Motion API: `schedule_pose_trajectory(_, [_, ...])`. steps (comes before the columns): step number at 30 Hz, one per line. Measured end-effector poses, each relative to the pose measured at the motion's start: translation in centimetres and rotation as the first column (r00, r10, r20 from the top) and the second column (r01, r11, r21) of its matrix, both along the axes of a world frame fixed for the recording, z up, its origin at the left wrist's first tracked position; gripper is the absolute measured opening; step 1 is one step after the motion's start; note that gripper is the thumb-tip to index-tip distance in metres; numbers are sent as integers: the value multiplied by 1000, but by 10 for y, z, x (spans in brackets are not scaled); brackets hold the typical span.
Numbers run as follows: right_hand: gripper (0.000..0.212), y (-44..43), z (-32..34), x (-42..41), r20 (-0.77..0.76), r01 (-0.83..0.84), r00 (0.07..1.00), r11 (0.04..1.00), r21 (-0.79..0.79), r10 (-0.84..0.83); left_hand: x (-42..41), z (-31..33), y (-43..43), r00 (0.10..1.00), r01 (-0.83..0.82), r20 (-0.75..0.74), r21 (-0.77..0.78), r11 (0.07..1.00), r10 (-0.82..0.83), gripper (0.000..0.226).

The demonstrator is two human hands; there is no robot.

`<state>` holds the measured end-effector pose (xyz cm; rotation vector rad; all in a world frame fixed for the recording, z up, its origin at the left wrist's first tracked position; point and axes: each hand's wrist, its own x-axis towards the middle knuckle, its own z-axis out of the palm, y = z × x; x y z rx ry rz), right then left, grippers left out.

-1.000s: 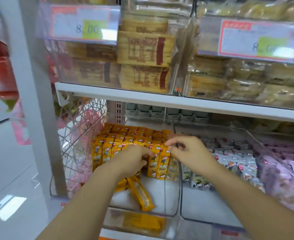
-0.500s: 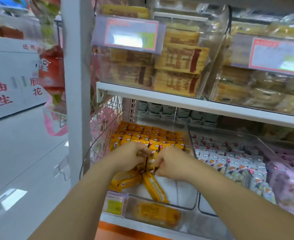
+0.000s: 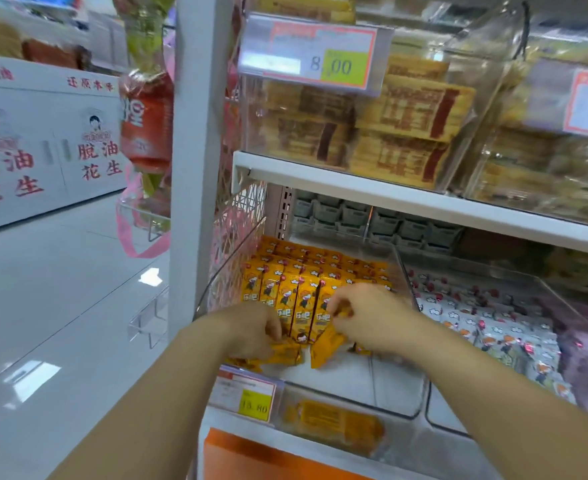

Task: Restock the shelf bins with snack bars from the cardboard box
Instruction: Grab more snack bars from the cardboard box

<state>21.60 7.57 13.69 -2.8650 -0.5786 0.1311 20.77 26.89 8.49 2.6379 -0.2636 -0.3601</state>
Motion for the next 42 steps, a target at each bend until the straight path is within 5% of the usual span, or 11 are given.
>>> schedule_pose_trajectory(5, [19, -21, 23, -8, 80, -29, 997, 946, 323, 3, -4, 14, -4, 992, -70, 83, -239, 969, 92, 8])
schedule_pose_trajectory(10, [12, -36, 25, -14, 105, -35, 994, 918, 395, -8, -7, 23, -8, 978, -66, 162, -363, 929, 133, 22])
schedule_pose_trajectory(14, [33, -50, 28, -17, 170, 0, 983, 917, 399, -74, -3, 23, -14, 979, -61, 150, -441, 895, 140, 24])
schedule_pose_trajectory(18, [38, -60, 30, -20, 230, 34, 963, 908, 417, -142, 1, 20, -29, 988, -48, 130, -274, 960, 86, 45])
schedule_pose_trajectory(24, [36, -75, 22, -19, 250, 42, 951, 872, 487, -185, 12, 12, -50, 994, -36, 97, -82, 996, 43, 44])
schedule_pose_trajectory(33, [36, -82, 13, -7, 236, -3, 943, 700, 714, -237, 35, 24, -87, 881, -82, 445, -191, 978, 160, 36])
schedule_pose_trajectory(42, [41, -85, 4, 8, 344, -62, 907, 731, 679, -243, 54, 22, -115, 930, -71, 363, 26, 997, 57, 43])
